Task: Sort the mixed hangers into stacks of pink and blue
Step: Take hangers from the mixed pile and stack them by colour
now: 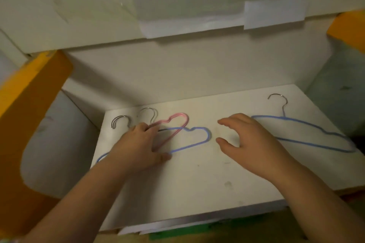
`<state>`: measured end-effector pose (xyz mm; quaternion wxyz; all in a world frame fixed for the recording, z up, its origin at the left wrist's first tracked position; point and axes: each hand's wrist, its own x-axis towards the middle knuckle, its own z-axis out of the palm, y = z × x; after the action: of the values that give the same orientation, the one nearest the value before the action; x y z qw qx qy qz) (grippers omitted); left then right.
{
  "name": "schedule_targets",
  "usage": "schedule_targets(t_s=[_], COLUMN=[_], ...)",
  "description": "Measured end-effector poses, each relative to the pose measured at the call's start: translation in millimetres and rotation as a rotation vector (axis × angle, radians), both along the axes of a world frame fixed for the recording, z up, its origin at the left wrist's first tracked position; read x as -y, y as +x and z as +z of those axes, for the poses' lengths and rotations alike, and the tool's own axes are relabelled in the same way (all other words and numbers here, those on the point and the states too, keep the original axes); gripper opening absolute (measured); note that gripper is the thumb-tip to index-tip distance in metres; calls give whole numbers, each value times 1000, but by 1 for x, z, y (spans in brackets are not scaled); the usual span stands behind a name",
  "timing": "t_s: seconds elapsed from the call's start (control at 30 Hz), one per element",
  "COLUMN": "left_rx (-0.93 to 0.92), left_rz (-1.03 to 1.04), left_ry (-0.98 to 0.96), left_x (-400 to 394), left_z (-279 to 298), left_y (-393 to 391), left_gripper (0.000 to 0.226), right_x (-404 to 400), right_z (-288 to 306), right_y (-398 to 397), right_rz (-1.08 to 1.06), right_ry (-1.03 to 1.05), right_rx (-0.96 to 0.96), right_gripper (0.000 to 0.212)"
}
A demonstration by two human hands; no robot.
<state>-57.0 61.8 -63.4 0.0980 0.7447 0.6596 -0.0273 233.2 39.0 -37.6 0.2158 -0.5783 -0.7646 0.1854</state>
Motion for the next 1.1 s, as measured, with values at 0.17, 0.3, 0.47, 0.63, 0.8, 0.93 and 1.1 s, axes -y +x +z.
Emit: schedule_targets(t_s=[0.17, 0.3, 0.47, 0.63, 0.8, 0.93, 1.1], left_rx=[17, 95, 150, 184, 218, 238, 273], left_rz=[99, 230, 333, 373, 366, 325, 280], left_ry=[62, 194, 350, 348, 369, 375, 363], left_x=[9, 31, 62, 83, 89, 89, 84], left_z=[6, 18, 34, 42, 46, 47, 47], left_y=[8, 11, 7, 1, -10, -13, -13], left_gripper=[90, 90, 86, 93, 94, 88, 87], right_x=[-19, -28, -47, -69, -85, -96, -93], right_z=[-21, -36, -41, -33, -26, -25, -17], right_y=[24, 21, -25, -100, -161, -169, -155], right_rz=[29, 79, 259, 518, 732, 721, 677], right_ry=[-51, -70, 16, 29, -12, -87, -71], right_rx=[-12, 76, 170, 243, 371, 342, 301], right_gripper=[43, 43, 48, 70, 84, 87, 78])
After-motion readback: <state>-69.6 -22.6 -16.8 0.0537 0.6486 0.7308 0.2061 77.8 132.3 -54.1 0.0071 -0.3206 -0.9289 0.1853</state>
